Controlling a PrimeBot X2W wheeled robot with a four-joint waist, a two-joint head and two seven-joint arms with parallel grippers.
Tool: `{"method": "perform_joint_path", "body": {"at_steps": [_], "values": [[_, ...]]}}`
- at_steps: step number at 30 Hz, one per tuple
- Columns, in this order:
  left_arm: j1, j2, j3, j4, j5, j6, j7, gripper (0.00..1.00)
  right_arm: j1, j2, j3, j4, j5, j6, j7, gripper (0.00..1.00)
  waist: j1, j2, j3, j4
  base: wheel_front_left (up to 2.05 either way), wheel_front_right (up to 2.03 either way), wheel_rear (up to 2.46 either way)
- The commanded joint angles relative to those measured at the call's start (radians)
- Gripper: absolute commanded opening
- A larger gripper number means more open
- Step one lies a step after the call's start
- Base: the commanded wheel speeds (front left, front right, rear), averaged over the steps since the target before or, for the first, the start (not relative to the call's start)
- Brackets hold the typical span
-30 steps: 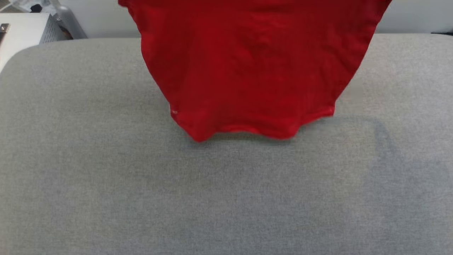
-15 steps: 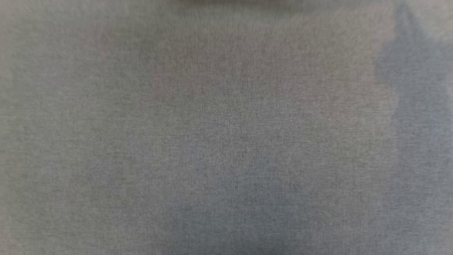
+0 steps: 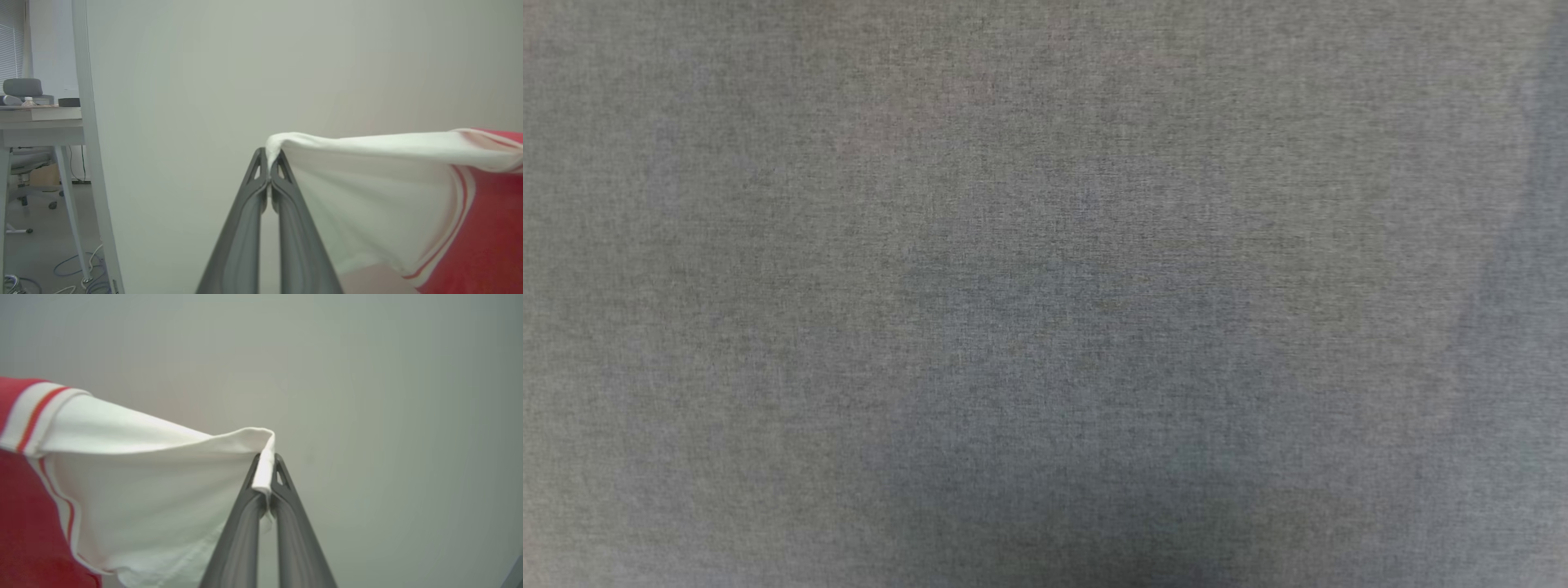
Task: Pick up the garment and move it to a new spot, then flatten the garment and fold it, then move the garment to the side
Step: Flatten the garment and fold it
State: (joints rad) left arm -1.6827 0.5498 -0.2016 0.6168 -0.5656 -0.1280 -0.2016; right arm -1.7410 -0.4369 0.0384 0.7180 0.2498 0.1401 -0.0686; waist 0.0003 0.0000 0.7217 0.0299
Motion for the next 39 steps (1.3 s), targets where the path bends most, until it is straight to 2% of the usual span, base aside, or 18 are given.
{"method": "perform_joint_path", "body": {"at_steps": [1,7,17,26,31,39], "values": [[0.008,0.005,-0.002,0.020,-0.010,0.002,-0.014,0.00,0.003,-0.009,-0.004,0.021,-0.005,-0.009,-0.019,0.00,-0.0003,0.0000,0.009,0.012,0.00,0.00,0.00],[0.144,-0.027,-0.065,0.056,-0.055,-0.002,-0.044,0.00,0.106,-0.009,0.022,0.087,0.031,-0.009,-0.070,0.00,-0.0003,0.0000,-0.034,0.018,0.00,0.00,0.00],[0.557,-0.061,-0.134,-0.005,-0.195,-0.002,-0.058,0.00,0.433,-0.032,0.154,0.086,0.157,-0.009,-0.065,0.00,-0.0003,0.0000,-0.206,0.016,0.00,0.00,0.00],[0.937,-0.033,-0.240,-0.023,-0.258,-0.003,-0.015,0.00,0.802,-0.094,0.280,-0.025,0.315,-0.009,0.020,0.00,-0.0003,0.0000,-0.399,0.004,0.00,0.00,0.00],[1.061,-0.017,-0.278,-0.021,-0.256,0.002,0.006,0.00,0.962,-0.125,0.327,-0.098,0.376,-0.009,0.080,0.00,-0.0003,0.0000,-0.476,-0.001,0.00,0.00,0.00],[1.201,-0.005,-0.303,0.000,-0.289,0.006,0.048,0.00,1.183,-0.179,0.337,-0.201,0.437,-0.009,0.189,0.00,-0.0003,0.0000,-0.573,-0.013,0.00,0.00,0.00]]}}
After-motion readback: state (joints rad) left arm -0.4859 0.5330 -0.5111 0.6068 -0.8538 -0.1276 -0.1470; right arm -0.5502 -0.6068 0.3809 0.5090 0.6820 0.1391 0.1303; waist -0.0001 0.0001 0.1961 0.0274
